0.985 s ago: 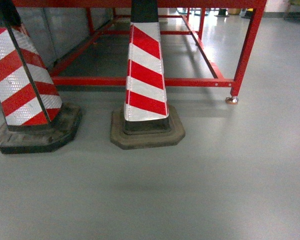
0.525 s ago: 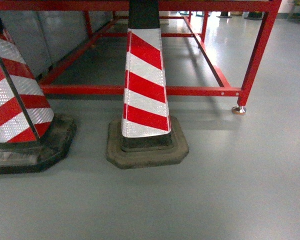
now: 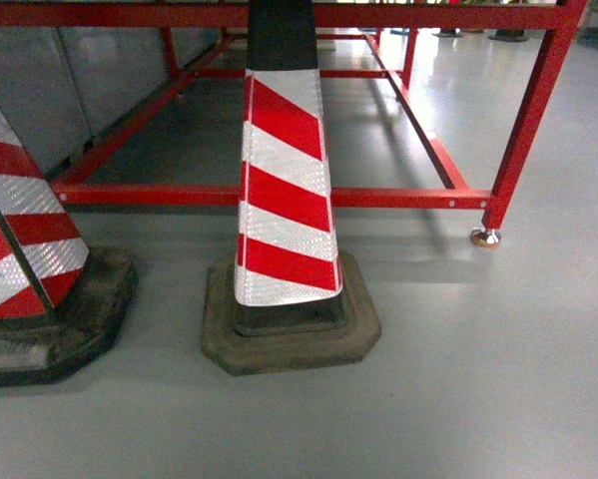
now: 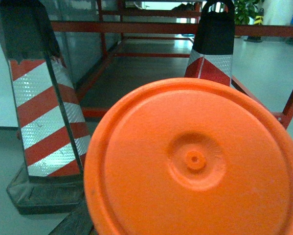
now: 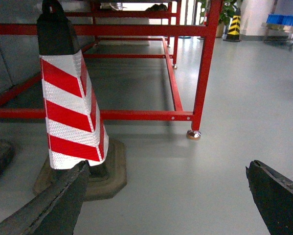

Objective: Pick capacitor and pack into box

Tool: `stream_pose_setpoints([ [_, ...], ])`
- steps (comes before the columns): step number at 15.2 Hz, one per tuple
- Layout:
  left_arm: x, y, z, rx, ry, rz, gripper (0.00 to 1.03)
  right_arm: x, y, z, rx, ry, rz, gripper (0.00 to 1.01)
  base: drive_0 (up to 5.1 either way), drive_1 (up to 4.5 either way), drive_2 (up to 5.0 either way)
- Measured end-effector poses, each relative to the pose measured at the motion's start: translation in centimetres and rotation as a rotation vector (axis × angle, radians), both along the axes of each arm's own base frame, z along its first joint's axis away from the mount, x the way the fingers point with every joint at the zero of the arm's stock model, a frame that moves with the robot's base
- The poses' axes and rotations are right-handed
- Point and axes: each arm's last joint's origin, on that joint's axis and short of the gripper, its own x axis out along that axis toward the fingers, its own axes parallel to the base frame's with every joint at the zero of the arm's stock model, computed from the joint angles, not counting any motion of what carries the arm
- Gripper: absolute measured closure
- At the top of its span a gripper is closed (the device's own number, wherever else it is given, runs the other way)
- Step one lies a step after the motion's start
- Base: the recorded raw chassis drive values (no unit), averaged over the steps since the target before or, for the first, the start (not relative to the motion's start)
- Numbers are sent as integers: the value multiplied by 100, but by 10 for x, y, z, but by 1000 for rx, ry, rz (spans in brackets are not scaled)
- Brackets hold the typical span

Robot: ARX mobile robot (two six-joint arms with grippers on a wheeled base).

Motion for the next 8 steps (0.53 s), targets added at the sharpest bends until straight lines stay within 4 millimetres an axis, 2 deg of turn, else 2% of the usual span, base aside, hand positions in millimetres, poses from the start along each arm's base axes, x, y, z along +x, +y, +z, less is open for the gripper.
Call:
stream_pose_setpoints([
  [6, 0, 0, 0, 0, -2, -2, 59, 0, 0, 0, 0, 3, 0, 3, 0, 406, -406],
  [8, 0, 0, 0, 0, 0, -3, 59, 0, 0, 0, 0, 5, 0, 3, 0, 0, 0],
])
